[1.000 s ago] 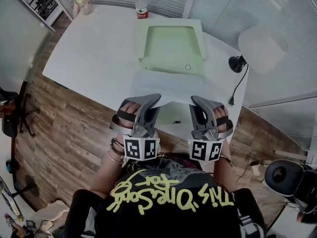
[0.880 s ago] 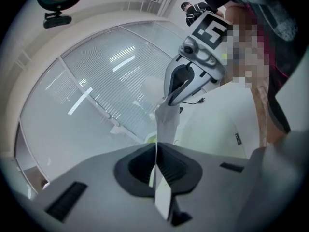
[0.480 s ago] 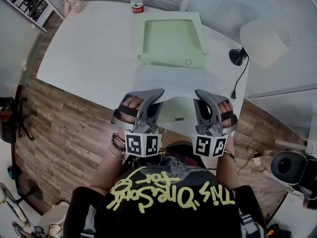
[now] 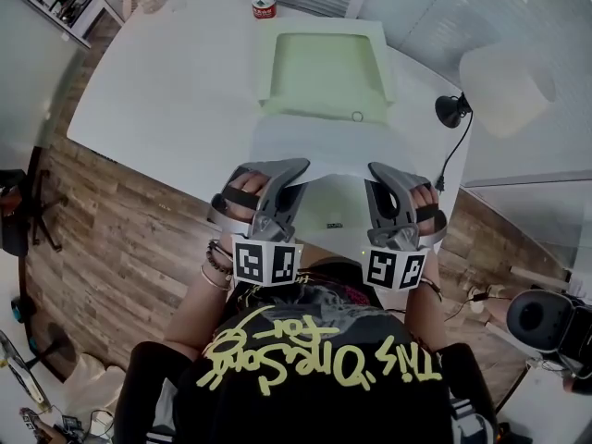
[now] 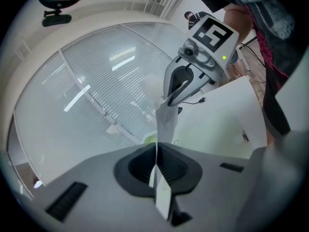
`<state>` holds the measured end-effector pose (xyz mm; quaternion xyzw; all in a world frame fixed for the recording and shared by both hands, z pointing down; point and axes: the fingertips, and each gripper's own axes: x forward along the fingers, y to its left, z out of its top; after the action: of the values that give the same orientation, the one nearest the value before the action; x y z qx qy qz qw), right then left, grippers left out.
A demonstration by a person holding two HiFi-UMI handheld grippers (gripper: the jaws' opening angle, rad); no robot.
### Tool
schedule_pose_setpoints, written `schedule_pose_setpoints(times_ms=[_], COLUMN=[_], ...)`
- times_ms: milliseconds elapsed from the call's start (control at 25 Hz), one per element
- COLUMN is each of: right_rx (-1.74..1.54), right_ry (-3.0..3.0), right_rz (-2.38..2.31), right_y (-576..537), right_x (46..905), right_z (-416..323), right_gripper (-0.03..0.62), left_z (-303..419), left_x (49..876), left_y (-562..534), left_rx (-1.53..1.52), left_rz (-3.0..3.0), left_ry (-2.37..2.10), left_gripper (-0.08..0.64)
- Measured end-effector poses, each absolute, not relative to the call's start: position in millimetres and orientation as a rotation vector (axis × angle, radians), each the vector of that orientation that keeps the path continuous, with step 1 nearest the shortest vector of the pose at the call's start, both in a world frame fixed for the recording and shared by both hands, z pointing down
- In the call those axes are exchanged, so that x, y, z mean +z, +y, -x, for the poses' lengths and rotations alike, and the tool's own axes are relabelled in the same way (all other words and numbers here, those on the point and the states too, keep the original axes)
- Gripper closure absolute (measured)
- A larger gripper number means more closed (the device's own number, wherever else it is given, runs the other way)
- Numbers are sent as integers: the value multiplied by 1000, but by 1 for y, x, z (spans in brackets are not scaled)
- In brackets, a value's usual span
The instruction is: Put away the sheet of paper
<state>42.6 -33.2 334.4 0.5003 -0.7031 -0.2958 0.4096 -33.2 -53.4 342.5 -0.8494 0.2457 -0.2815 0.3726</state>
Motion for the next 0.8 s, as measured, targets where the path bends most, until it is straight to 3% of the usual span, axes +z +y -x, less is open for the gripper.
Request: schedule_pose_setpoints(times_ms=[800], right_rx=[-696], right_ry=[-1773], right_rz=[-1246], right_y=[-60], right_x=[355], right_z=[-60], right_gripper=[584], left_z=[16], left_x=[366], left_y=[-76], left_rx=[-782], left_rz=[2205], left_ry=[620], left_gripper=[552])
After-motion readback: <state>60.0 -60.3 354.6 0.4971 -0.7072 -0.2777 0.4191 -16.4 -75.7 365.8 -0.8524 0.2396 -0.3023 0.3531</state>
